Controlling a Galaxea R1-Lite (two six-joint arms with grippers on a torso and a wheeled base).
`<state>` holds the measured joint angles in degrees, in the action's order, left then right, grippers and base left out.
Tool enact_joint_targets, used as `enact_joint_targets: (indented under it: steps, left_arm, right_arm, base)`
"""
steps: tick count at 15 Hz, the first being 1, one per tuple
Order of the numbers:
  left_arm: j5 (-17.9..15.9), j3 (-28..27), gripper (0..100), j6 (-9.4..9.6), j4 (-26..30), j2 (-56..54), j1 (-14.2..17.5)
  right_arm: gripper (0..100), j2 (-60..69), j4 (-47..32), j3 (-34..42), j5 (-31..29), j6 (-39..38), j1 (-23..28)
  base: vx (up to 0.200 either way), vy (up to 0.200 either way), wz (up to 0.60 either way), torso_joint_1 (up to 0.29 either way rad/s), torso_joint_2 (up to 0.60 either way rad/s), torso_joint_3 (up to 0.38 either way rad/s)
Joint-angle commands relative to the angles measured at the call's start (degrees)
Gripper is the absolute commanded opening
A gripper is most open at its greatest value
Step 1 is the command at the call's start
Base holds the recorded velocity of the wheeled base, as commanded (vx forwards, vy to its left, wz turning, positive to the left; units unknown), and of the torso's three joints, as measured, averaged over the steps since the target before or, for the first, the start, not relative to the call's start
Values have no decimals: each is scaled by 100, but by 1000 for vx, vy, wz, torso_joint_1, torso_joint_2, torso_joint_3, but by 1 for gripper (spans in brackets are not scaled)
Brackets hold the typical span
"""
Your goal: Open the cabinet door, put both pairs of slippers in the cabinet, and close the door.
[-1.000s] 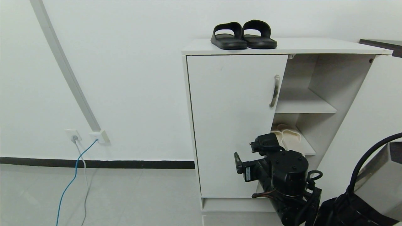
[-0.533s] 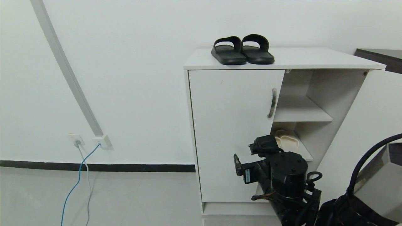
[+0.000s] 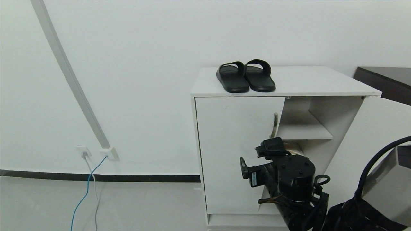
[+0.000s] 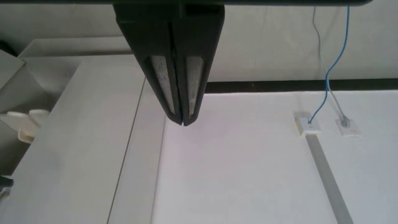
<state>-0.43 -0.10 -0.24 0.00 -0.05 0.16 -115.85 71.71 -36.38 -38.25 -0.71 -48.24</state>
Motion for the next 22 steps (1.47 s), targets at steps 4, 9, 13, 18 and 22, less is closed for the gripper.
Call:
enact_joint_targets:
  steps: [4,9,13,18,22]
  left_arm:
    - [-1,1,0,7,0,5,2]
    - [-1,1,0,-2,0,5,2]
    - [-1,1,0,-2,0,5,2]
    - [-1,1,0,-2,0,5,2]
    - [-1,1,0,-2,0,5,2]
  right_arm:
    - [100,-17,1,-1,2,0,-1]
    - [100,-17,1,8,2,0,-1]
    - [100,-8,19,43,2,0,-10]
    - [100,-8,19,43,2,0,-1]
    - [100,-8,19,52,2,0,34]
  base:
    - [0,0,0,168,-489,-318]
    - [0,0,0,194,-506,-315]
    - [0,0,0,221,-546,-325]
    - [0,0,0,250,-581,-333]
    - [0,0,0,223,-494,-276]
